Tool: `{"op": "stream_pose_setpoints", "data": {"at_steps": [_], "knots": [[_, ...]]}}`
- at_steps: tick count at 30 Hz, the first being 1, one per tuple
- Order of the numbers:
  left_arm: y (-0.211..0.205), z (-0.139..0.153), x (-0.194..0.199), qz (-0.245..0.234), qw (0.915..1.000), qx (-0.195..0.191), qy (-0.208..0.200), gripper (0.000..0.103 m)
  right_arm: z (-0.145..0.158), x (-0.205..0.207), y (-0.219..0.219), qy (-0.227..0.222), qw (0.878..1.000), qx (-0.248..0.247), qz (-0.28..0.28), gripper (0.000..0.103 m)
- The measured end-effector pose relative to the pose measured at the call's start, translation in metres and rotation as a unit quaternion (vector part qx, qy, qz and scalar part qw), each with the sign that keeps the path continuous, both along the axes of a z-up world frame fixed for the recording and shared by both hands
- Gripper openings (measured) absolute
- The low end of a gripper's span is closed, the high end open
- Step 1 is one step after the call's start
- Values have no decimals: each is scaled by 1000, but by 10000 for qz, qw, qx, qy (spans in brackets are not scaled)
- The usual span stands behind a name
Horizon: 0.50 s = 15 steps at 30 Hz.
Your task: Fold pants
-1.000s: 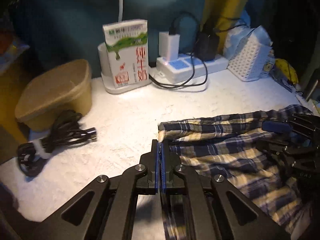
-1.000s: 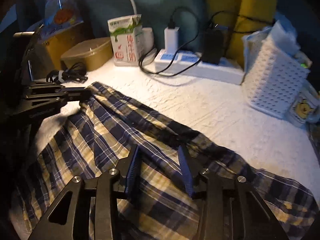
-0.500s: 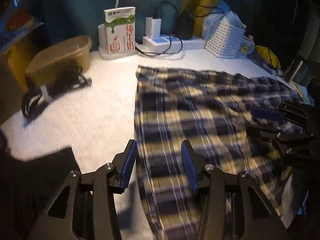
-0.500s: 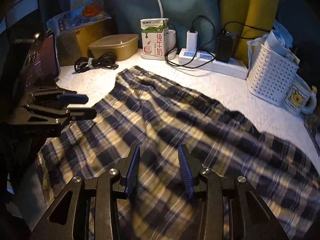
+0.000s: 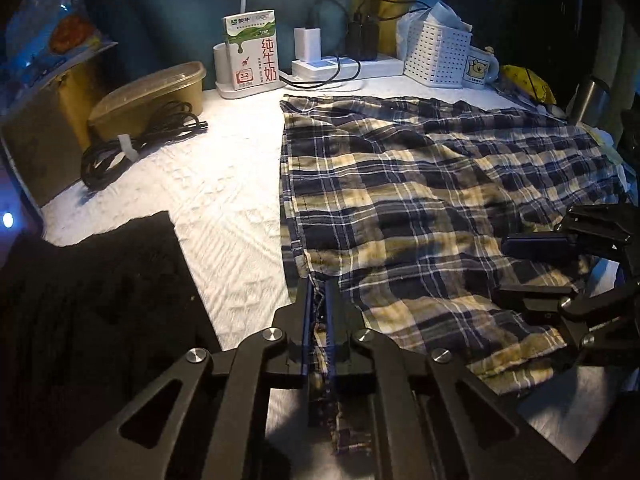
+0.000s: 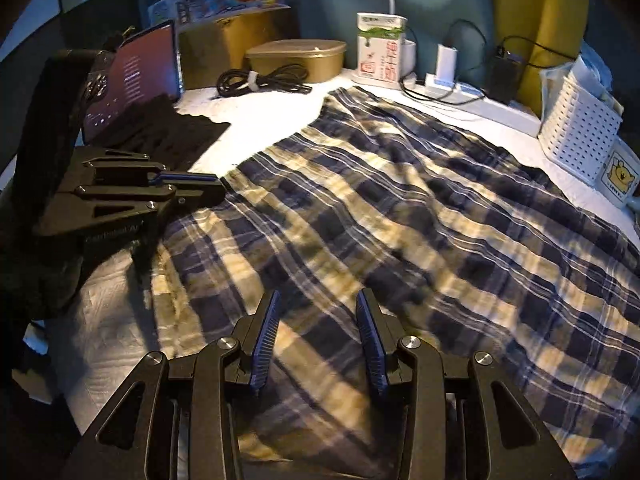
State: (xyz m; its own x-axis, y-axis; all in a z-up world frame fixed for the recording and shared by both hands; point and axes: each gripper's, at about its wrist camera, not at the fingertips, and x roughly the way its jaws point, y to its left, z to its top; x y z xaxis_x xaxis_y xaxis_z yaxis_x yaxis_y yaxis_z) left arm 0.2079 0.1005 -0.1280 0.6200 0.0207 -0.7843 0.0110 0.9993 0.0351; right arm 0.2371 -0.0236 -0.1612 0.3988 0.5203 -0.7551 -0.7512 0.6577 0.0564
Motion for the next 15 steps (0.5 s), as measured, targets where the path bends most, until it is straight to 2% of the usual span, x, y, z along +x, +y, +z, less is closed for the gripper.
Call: {"op": "stream_pose_setpoints", "data": {"at_steps": [6,9,13,15], "knots": [[2,3,-11,87,9999,104,-13,4,0,-15,11,-65,9998,2,184,41],[7,1,-15,311,9977,604,83,3,-1,-21,14,-46,9995,-4,304,41],[25,5,-25,447,9986,214,177,3,-2,-37,14,-63,9989,-6,465,41],[24,15,-30,436,9989,140,54,3,-3,-43,12,-99,9988,4,490,41]]}}
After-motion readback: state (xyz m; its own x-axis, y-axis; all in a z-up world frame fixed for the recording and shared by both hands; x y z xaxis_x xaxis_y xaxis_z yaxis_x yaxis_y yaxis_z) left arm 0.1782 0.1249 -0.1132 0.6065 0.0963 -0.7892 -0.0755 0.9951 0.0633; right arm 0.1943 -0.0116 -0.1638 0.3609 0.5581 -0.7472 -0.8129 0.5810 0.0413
